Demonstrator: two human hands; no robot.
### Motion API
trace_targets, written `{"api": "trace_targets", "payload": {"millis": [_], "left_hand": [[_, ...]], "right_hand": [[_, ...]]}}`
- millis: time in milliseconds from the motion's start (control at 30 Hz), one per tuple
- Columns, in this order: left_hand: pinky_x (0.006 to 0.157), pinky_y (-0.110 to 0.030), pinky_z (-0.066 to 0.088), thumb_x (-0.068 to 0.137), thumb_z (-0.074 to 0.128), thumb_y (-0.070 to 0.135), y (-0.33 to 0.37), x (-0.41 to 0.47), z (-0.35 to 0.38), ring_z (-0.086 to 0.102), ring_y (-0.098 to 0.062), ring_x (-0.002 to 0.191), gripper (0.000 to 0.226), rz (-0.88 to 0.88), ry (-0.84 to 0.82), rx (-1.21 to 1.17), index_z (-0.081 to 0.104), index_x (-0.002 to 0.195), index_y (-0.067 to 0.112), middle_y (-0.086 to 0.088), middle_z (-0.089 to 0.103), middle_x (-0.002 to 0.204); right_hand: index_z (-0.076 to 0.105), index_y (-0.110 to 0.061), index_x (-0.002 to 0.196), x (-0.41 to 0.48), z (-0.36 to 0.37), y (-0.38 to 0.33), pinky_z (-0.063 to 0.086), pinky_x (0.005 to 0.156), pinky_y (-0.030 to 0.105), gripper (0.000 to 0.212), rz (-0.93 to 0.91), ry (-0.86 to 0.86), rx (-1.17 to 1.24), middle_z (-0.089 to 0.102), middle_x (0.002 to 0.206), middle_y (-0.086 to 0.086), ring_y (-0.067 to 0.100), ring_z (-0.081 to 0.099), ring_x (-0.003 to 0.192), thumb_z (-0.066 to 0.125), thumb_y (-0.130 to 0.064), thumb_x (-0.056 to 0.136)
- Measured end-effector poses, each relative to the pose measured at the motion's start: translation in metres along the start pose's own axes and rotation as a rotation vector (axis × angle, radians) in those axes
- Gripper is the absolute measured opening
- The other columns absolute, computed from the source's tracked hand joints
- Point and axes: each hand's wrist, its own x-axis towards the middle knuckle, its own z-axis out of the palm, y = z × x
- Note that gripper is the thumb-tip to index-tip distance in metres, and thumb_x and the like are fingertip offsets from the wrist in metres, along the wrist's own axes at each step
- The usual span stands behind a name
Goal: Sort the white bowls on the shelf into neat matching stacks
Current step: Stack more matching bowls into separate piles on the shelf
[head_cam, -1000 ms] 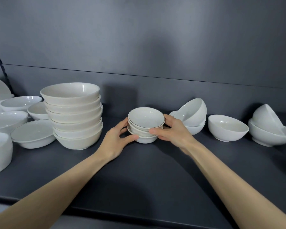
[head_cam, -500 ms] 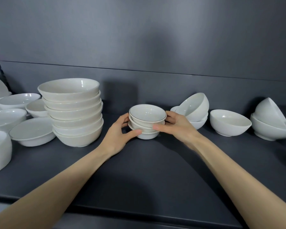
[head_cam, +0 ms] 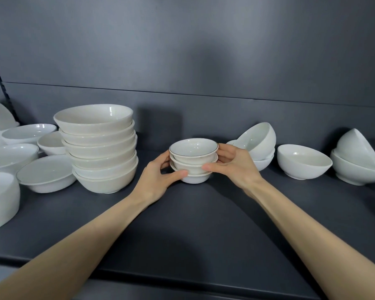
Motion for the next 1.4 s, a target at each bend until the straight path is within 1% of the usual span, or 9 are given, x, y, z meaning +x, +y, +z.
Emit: {"api": "trace_targets", "payload": {"millis": [200, 433, 567, 633, 733, 833, 1033, 1233, 1400], "left_hand": [[0.101, -0.022, 0.039, 0.075, 0.078, 0.028, 0.006, -0.001, 0.001, 0.046, 0.015, 0.11, 0.049, 0.019, 0.014, 0.088, 0.052, 0.105, 0.057, 0.022, 0.054, 0.112], [0.107, -0.034, 0.042, 0.063, 0.075, 0.052, 0.004, -0.001, 0.002, 0.051, 0.001, 0.119, 0.054, -0.024, 0.018, 0.071, 0.049, 0.107, 0.068, 0.01, 0.055, 0.129], [0.095, -0.022, 0.049, 0.077, 0.078, 0.028, 0.0, 0.001, 0.002, 0.05, -0.004, 0.123, 0.069, -0.031, 0.017, -0.019, 0.045, 0.138, 0.032, 0.006, 0.05, 0.138], [0.086, -0.01, 0.047, 0.082, 0.073, 0.025, 0.002, 0.001, 0.003, 0.052, 0.003, 0.117, 0.054, -0.004, 0.019, -0.014, 0.049, 0.127, 0.043, 0.007, 0.053, 0.134], [0.086, -0.006, 0.043, 0.085, 0.071, 0.025, 0.005, 0.0, 0.003, 0.051, 0.01, 0.114, 0.046, 0.007, 0.049, -0.012, 0.047, 0.114, 0.052, 0.008, 0.055, 0.133], [0.104, -0.031, 0.044, 0.083, 0.073, 0.029, 0.003, -0.002, 0.001, 0.047, 0.001, 0.125, 0.058, 0.007, 0.071, -0.021, 0.047, 0.135, 0.034, 0.01, 0.051, 0.139], [0.104, -0.031, 0.044, 0.082, 0.073, 0.021, 0.01, -0.006, 0.003, 0.048, -0.002, 0.128, 0.065, 0.051, 0.107, -0.015, 0.046, 0.141, 0.02, 0.011, 0.054, 0.137], [0.095, -0.02, 0.045, 0.073, 0.08, 0.017, 0.009, -0.006, 0.001, 0.053, -0.004, 0.12, 0.057, 0.045, 0.224, -0.033, 0.055, 0.124, 0.024, 0.011, 0.061, 0.124], [0.101, -0.028, 0.043, 0.075, 0.079, 0.024, 0.007, -0.002, 0.002, 0.047, -0.004, 0.126, 0.073, -0.017, 0.152, 0.008, 0.044, 0.139, 0.017, 0.007, 0.051, 0.137]], "right_hand": [[0.05, -0.009, 0.136, 0.0, -0.001, -0.001, 0.052, 0.089, 0.021, 0.077, 0.026, -0.021, -0.041, 0.064, 0.125, 0.004, 0.013, 0.063, 0.108, 0.084, -0.006, 0.067], [0.038, -0.012, 0.145, -0.004, 0.003, -0.012, 0.036, 0.091, 0.018, 0.075, 0.066, -0.012, -0.06, 0.053, 0.136, -0.003, 0.009, 0.049, 0.123, 0.072, -0.035, 0.082], [0.058, -0.002, 0.119, -0.005, 0.003, -0.012, 0.044, 0.074, 0.004, 0.038, 0.047, 0.013, -0.033, 0.058, 0.088, -0.026, -0.013, 0.058, 0.087, 0.069, -0.02, 0.087], [0.058, -0.002, 0.118, -0.003, 0.003, -0.009, 0.044, 0.071, 0.0, 0.035, 0.051, 0.009, -0.013, 0.056, 0.081, -0.029, -0.022, 0.056, 0.072, 0.067, -0.017, 0.088], [0.044, -0.006, 0.14, -0.004, 0.004, -0.009, 0.045, 0.096, 0.016, 0.06, 0.051, -0.012, -0.007, 0.061, 0.114, -0.016, -0.009, 0.058, 0.103, 0.066, -0.027, 0.088], [0.027, -0.011, 0.149, -0.004, 0.003, -0.009, 0.038, 0.11, 0.035, 0.074, 0.078, -0.058, 0.018, 0.043, 0.146, -0.003, 0.011, 0.044, 0.131, 0.063, -0.035, 0.089], [0.039, -0.012, 0.136, -0.003, 0.004, -0.005, 0.044, 0.082, 0.015, 0.066, 0.068, -0.012, -0.013, 0.052, 0.128, -0.005, 0.01, 0.052, 0.115, 0.074, -0.025, 0.082], [0.034, -0.015, 0.145, -0.005, 0.004, -0.006, 0.033, 0.092, 0.016, 0.067, 0.066, -0.089, 0.001, 0.049, 0.137, -0.011, 0.001, 0.043, 0.123, 0.068, -0.024, 0.087], [0.033, -0.007, 0.144, -0.005, 0.002, -0.006, 0.04, 0.085, 0.01, 0.068, 0.082, -0.1, 0.038, 0.051, 0.136, -0.008, 0.004, 0.047, 0.126, 0.068, -0.023, 0.088]]}}
